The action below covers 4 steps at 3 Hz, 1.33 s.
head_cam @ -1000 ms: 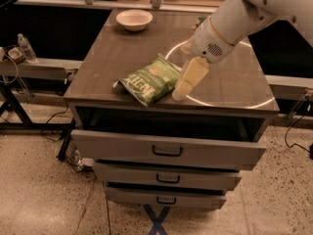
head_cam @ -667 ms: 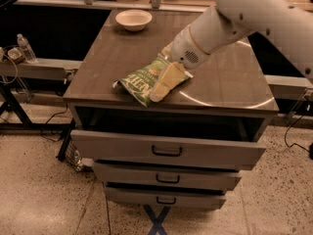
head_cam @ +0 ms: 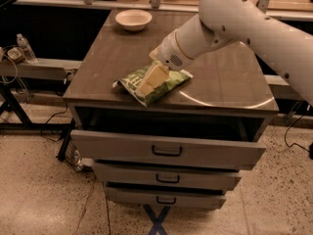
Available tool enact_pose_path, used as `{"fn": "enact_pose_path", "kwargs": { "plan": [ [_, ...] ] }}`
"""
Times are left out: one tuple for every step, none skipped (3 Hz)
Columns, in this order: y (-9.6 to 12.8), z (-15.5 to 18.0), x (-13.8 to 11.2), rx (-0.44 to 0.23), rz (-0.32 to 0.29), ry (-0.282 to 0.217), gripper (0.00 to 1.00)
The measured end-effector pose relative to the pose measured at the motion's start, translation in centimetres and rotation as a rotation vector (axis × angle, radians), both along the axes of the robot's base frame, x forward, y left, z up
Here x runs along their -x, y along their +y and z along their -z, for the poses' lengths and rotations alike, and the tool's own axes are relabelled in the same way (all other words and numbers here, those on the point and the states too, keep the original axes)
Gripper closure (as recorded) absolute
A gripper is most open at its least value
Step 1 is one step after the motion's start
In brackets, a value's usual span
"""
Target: Move green jalapeno chip bag near sponge
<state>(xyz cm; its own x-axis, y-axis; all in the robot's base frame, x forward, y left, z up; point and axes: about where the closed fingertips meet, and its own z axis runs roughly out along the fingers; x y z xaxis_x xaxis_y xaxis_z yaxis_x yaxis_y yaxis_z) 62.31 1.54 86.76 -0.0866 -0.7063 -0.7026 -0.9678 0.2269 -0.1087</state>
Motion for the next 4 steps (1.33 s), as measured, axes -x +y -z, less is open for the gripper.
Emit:
{"fn": "enact_pose_path", "kwargs": {
  "plan": [
    [-0.4, 0.6, -0.2, 0.001, 0.017, -0.005, 0.49],
    [-0.9, 0.9, 0.2, 0.009, 0.022, -0.001, 0.72],
    [-1.7, 1.3, 1.0, 0.028, 0.019, 0.001, 0.96],
    [-1.8, 0.9, 1.1, 0.03, 0.019, 0.0, 1.0]
  ]
}}
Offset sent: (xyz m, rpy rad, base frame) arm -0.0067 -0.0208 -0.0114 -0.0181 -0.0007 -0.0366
